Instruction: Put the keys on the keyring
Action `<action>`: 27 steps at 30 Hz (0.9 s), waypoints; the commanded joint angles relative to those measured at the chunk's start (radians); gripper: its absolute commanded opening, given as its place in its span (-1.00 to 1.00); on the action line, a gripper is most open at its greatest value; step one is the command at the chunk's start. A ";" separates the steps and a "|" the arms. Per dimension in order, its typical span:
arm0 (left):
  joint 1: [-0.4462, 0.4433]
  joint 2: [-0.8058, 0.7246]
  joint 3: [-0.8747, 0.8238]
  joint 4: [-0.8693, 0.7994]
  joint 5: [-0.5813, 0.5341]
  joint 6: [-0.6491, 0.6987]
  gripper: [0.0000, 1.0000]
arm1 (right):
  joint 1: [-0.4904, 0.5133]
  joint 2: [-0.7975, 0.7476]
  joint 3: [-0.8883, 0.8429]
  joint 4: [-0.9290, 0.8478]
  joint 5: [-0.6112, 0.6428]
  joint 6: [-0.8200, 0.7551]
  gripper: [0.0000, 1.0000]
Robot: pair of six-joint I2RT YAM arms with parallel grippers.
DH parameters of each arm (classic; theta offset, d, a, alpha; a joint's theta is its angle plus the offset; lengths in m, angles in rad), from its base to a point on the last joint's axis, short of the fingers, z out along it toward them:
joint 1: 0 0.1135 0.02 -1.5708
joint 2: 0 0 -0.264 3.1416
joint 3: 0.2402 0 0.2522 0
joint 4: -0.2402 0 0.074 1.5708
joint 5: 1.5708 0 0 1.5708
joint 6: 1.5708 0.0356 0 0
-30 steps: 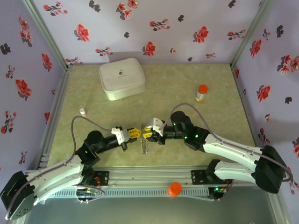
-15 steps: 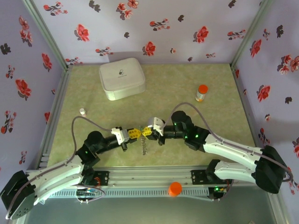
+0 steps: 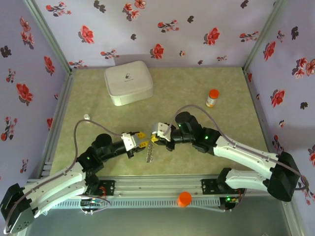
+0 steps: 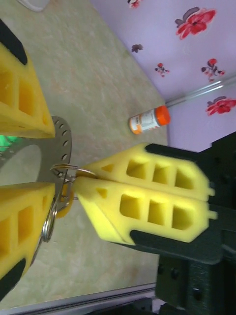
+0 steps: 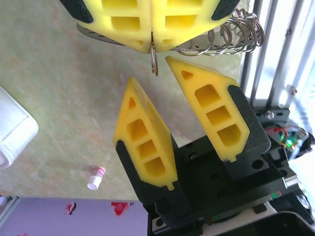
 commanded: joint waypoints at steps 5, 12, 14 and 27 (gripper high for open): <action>-0.006 0.062 0.084 -0.122 0.020 0.068 -0.53 | 0.076 0.063 0.129 -0.226 0.156 -0.173 -1.00; -0.006 0.082 0.094 -0.114 0.061 0.059 -0.88 | 0.112 0.089 0.157 -0.230 0.166 -0.185 -1.00; -0.006 0.078 0.089 -0.106 0.069 0.053 -1.00 | 0.115 0.089 0.154 -0.228 0.161 -0.179 -1.00; -0.006 0.022 -0.048 0.133 0.089 -0.065 -1.00 | -0.025 -0.051 -0.085 0.087 -0.058 0.115 -0.27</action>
